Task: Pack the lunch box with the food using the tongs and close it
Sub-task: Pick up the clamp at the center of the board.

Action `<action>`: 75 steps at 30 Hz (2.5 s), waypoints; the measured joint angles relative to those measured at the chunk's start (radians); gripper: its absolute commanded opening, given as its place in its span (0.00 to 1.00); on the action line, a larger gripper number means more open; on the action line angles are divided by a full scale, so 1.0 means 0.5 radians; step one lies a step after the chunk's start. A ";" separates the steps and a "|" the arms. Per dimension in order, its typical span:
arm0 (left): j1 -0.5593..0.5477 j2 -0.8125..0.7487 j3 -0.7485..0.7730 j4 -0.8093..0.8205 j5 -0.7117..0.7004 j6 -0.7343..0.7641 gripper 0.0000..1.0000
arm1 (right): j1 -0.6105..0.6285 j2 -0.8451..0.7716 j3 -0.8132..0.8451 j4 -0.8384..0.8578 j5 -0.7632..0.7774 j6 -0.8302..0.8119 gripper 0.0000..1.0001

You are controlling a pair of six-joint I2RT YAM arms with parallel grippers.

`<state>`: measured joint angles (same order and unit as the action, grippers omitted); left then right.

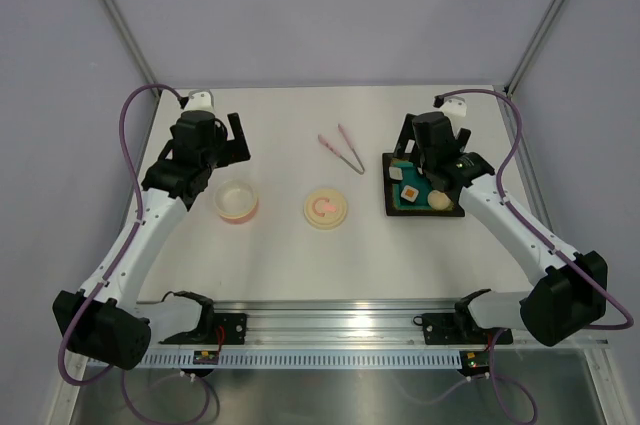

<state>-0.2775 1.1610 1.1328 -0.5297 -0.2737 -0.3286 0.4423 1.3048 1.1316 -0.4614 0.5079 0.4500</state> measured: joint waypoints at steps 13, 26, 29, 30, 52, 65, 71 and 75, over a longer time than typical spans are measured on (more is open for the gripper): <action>0.000 0.003 0.000 -0.010 -0.001 -0.002 0.99 | 0.000 -0.014 -0.016 0.016 -0.100 -0.002 0.99; 0.000 0.396 0.117 -0.298 -0.018 -0.154 0.99 | 0.000 -0.121 -0.079 0.047 -0.240 -0.037 0.99; 0.000 0.388 0.117 -0.317 -0.006 -0.175 0.99 | 0.000 -0.116 -0.076 0.040 -0.320 -0.072 0.99; 0.000 0.384 0.117 -0.316 -0.005 -0.175 0.99 | 0.000 -0.102 -0.061 0.024 -0.343 -0.089 1.00; 0.000 0.273 0.117 -0.304 0.000 -0.175 0.99 | 0.068 1.165 1.012 -0.202 -0.776 -0.610 0.99; 0.000 0.159 0.107 -0.349 -0.048 -0.174 0.99 | 0.099 1.920 1.595 -0.286 -0.775 -0.748 1.00; 0.000 0.119 0.071 -0.364 -0.069 -0.174 0.99 | 0.099 2.105 1.693 -0.346 -0.799 -0.835 1.00; 0.000 0.114 0.052 -0.375 -0.069 -0.175 0.99 | 0.099 2.177 1.736 -0.349 -0.815 -0.893 0.93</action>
<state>-0.2775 1.2182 1.1587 -0.7170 -0.3080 -0.4160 0.4919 2.3936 1.9999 -0.6361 0.1005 0.0036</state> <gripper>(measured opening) 0.988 0.969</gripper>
